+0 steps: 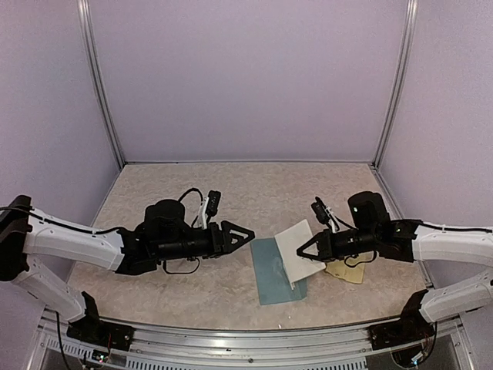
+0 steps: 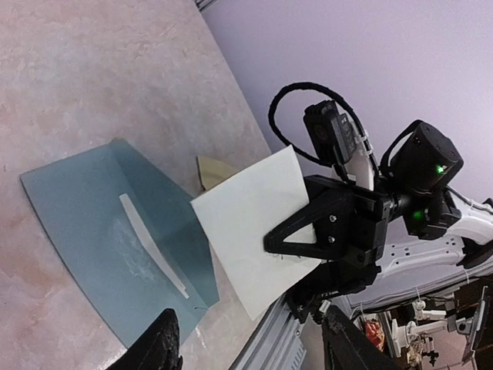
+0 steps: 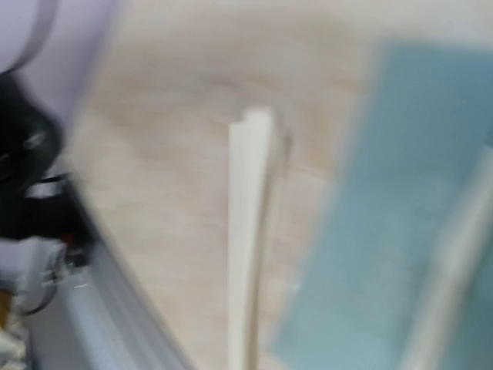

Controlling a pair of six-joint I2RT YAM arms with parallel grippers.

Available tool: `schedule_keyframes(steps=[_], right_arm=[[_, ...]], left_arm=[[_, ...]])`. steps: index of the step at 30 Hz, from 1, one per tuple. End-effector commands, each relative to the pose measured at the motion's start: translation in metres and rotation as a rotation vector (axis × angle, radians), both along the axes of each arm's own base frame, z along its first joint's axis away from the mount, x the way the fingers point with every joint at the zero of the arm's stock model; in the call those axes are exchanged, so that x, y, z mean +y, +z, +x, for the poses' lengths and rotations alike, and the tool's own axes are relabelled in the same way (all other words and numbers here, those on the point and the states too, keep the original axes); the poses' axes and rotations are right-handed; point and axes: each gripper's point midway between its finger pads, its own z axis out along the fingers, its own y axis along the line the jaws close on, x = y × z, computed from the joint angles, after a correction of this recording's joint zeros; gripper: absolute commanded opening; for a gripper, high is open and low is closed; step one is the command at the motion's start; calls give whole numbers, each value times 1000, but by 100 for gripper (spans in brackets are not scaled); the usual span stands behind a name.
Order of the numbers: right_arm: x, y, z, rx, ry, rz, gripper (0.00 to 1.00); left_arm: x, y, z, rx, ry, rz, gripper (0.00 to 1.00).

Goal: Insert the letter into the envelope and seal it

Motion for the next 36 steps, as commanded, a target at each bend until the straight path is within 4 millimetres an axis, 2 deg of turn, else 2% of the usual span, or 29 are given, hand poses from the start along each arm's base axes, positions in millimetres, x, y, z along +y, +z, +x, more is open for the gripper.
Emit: schedule_keyframes(steps=[1, 8, 12, 18, 25, 36], right_arm=[[-20, -54, 6, 153, -115, -149, 0], [-35, -82, 17, 207, -191, -266, 0], [-33, -89, 19, 222, -183, -291, 0], [-28, -93, 24, 228, -167, -301, 0], [-28, -98, 32, 242, -178, -329, 0], [-25, -108, 38, 267, -177, -361, 0]], left_arm=[[-3, -58, 8, 132, 34, 124, 61], [-13, -106, 10, 211, 23, 195, 68], [-15, -121, 11, 240, 18, 221, 68], [-21, -133, 12, 258, 1, 236, 66], [-19, -150, 16, 277, 0, 265, 65], [-20, -167, 21, 282, -12, 294, 64]])
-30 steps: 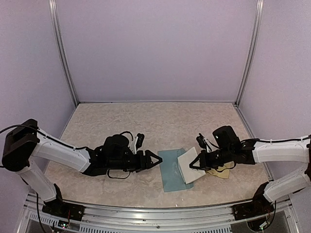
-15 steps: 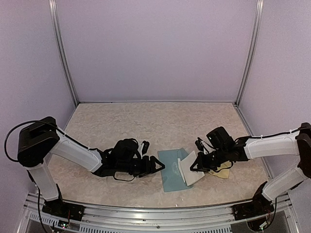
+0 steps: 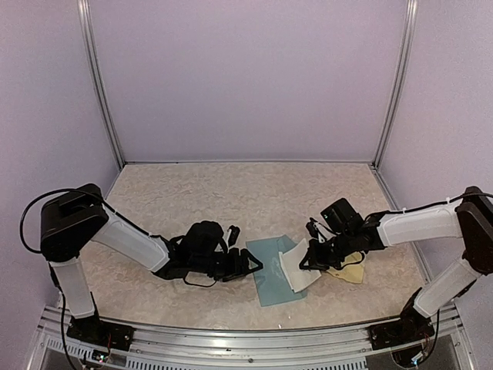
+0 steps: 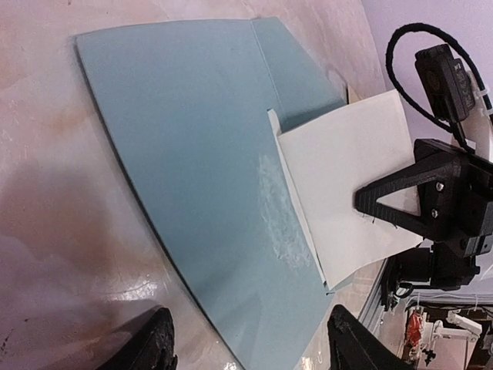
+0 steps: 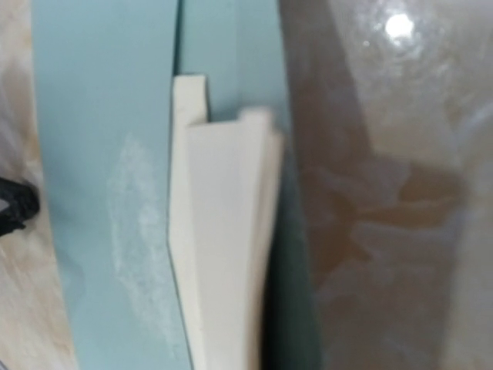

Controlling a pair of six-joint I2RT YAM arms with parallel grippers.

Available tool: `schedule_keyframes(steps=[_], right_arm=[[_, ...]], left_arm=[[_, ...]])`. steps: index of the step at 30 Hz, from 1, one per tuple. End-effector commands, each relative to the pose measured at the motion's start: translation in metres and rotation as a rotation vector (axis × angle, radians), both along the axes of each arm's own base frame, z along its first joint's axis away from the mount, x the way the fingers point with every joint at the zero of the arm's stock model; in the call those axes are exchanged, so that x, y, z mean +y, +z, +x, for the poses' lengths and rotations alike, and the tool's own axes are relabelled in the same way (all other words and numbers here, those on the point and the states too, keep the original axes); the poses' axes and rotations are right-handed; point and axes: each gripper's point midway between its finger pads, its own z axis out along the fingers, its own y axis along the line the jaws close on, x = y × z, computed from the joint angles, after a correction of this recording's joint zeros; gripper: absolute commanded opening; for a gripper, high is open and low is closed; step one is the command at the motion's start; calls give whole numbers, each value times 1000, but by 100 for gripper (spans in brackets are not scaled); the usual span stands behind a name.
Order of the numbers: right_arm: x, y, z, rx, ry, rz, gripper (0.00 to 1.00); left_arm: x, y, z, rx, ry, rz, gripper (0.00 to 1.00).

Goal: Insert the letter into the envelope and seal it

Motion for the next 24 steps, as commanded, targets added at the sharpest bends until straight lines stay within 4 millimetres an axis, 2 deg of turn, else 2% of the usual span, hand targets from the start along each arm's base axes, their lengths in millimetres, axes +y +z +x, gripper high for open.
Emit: schedule_keyframes(steps=[1, 13, 24], right_arm=[[1, 1, 9, -5, -4, -14, 0], [10, -5, 12, 16, 25, -9, 0], [17, -6, 17, 14, 34, 8, 0]], left_arm=[[-1, -9, 6, -8, -10, 13, 64], [0, -26, 7, 8, -20, 44, 63], [0, -27, 7, 7, -23, 48, 63]])
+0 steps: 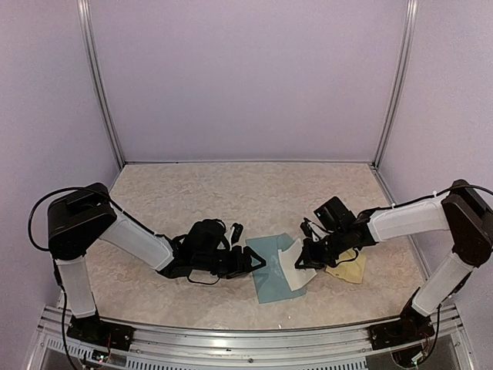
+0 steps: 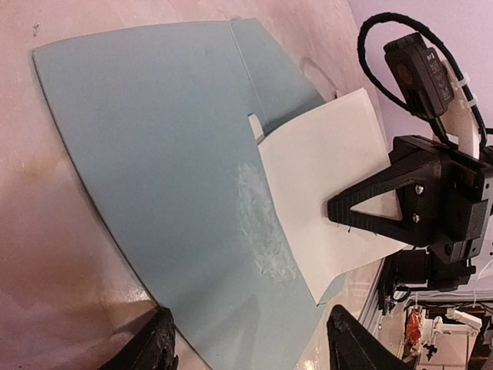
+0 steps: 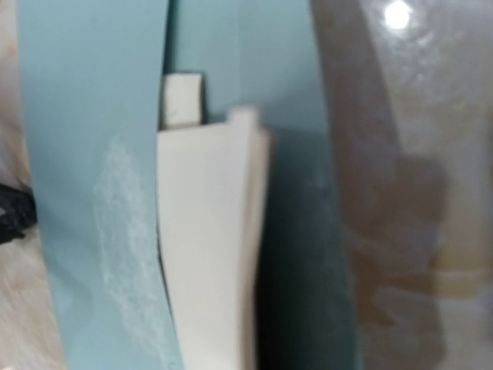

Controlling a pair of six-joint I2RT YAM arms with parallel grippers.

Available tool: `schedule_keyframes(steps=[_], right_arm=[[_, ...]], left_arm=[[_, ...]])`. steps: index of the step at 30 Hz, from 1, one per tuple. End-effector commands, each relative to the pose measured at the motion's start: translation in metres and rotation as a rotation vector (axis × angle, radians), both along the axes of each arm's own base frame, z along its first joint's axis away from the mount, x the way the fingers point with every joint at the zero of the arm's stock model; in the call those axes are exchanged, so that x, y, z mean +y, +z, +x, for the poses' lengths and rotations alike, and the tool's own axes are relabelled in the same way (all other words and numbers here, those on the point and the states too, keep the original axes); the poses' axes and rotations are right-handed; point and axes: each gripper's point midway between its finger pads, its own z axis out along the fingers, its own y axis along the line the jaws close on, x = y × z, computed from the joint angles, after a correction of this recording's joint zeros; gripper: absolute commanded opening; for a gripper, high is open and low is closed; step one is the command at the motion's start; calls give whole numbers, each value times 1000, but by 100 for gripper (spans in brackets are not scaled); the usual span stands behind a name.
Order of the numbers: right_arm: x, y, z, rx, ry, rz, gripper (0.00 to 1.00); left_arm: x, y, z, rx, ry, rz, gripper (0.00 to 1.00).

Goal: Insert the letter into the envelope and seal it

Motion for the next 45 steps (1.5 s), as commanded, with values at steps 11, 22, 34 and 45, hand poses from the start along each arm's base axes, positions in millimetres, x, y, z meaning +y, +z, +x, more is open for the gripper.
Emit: schedule_keyframes(steps=[11, 22, 34, 45], right_arm=[[15, 11, 12, -45, -1, 99, 0], [27, 3, 12, -36, 27, 150, 0], [38, 3, 14, -56, 64, 135, 0], [10, 36, 13, -176, 92, -11, 49]], left_arm=[[8, -28, -3, 43, -8, 79, 63], [7, -29, -1, 45, -6, 81, 63], [8, -27, 3, 27, 13, 89, 63], [23, 3, 14, -54, 70, 133, 65]])
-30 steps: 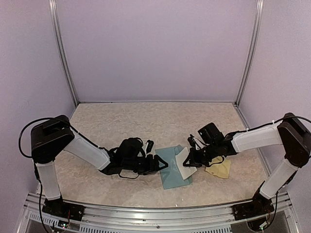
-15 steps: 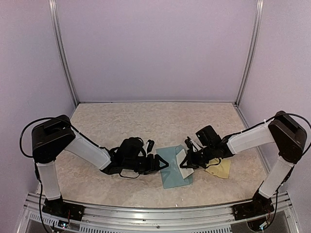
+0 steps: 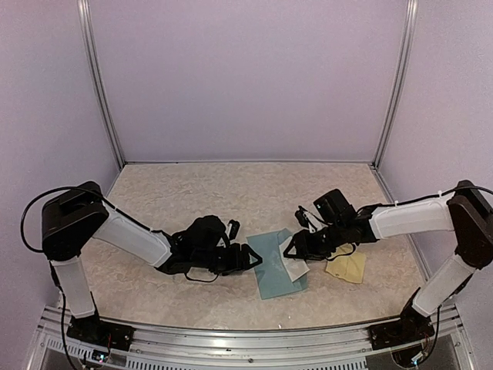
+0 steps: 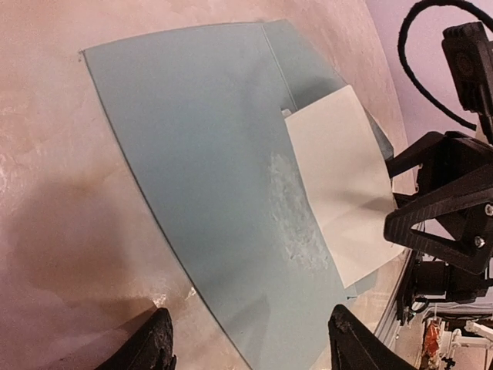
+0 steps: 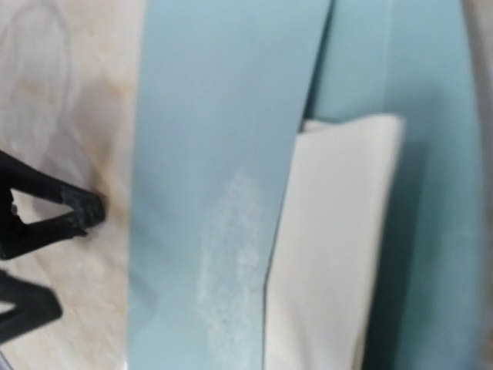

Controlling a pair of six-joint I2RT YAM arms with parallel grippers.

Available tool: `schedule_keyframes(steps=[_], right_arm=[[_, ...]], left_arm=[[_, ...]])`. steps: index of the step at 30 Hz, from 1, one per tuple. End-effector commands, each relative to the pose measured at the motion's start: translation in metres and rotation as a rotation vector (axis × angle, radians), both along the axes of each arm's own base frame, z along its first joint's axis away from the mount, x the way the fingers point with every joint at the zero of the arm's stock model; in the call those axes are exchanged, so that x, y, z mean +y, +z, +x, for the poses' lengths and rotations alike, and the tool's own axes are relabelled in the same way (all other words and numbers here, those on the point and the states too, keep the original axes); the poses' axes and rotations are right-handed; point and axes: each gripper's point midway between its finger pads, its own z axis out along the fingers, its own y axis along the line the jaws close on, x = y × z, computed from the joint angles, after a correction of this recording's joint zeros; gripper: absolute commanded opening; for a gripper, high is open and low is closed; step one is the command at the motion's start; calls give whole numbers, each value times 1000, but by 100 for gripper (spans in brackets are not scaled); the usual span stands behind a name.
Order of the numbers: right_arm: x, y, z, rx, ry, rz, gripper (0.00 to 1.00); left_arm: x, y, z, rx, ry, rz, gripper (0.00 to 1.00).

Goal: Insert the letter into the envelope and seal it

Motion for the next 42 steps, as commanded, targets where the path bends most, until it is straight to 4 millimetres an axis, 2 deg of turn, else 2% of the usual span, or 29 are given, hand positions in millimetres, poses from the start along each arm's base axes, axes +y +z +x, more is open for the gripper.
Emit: schedule_keyframes(steps=[1, 8, 11, 14, 16, 26, 35, 42], right_arm=[[-13, 14, -3, -73, 25, -96, 51], [-25, -4, -7, -66, 3, -185, 49], [-26, -12, -8, -58, 2, -205, 43], [-25, -17, -9, -52, 4, -218, 32], [-27, -20, -10, -45, 1, -229, 29], [-39, -18, -8, -55, -51, -279, 34], [-27, -29, -15, -9, -8, -245, 26], [-14, -33, -21, 10, 24, -242, 15]], left_arm=[[14, 5, 6, -28, 36, 60, 65], [7, 4, 0, -14, 25, 47, 64], [2, -1, -3, -4, 18, 51, 61], [1, -7, -5, 4, 15, 58, 58], [0, -12, -6, 14, 12, 64, 55], [0, -23, -7, 25, 9, 81, 53], [-3, -32, -9, 40, -1, 79, 49], [-3, -44, -14, 60, -11, 86, 46]])
